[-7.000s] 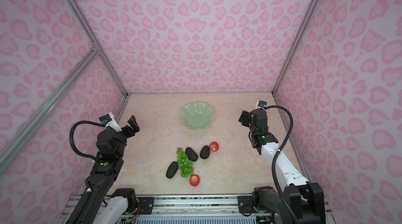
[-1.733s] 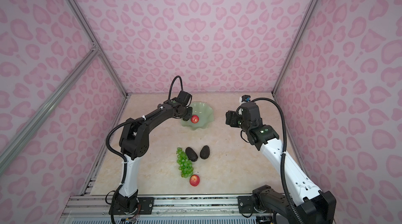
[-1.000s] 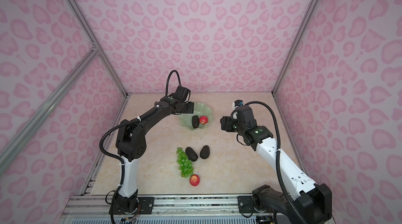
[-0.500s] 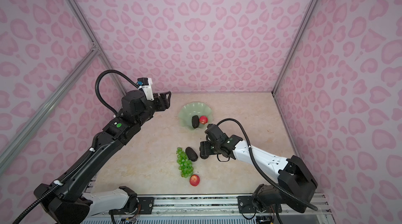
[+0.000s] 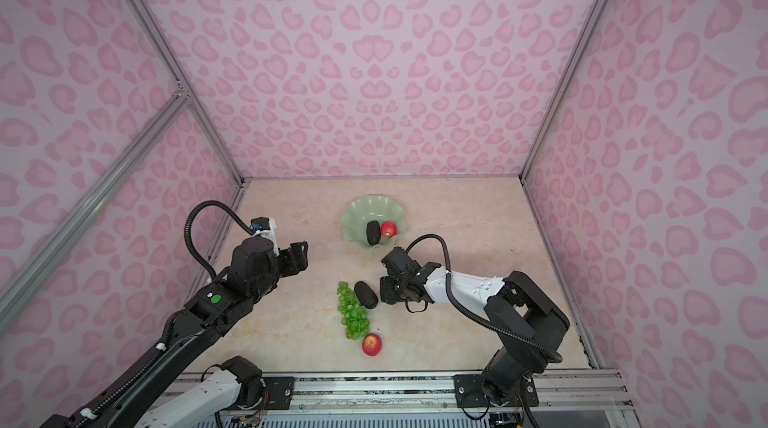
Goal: Place and organize the fake fruits in the fruit bowl
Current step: 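Place a second avocado in the bowl with the right gripper while the left withdraws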
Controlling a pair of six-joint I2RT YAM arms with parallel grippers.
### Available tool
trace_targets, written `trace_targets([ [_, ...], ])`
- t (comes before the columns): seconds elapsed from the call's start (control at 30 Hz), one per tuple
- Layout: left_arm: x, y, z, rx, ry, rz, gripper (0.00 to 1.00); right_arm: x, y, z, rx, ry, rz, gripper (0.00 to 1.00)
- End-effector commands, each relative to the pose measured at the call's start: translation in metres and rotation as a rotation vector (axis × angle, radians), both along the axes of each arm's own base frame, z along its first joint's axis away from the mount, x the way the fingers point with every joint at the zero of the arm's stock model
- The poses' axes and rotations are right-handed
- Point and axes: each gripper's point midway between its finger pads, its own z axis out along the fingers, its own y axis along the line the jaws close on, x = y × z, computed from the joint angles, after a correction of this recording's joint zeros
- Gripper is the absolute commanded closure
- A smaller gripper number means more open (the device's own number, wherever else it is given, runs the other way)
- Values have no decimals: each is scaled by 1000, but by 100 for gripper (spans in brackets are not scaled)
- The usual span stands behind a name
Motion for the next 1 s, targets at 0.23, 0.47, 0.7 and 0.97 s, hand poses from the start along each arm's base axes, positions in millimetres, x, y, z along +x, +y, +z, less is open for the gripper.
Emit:
trace_targets([
  [0.23,-36,27,-31,-102,1,101,15,29,-5,55,-68,-178,15,61],
  [0.47,-45,34,-36,-112,-10,116,13,80,21,134,-62,-419,64,63],
  [0.7,-50,35,-35,-127,-3,118,11,148,71,132,-107,-433,132,63],
  [0.97,-56,34,-24,-156,-43,88,10,197,96,71,-146,-340,166,61],
])
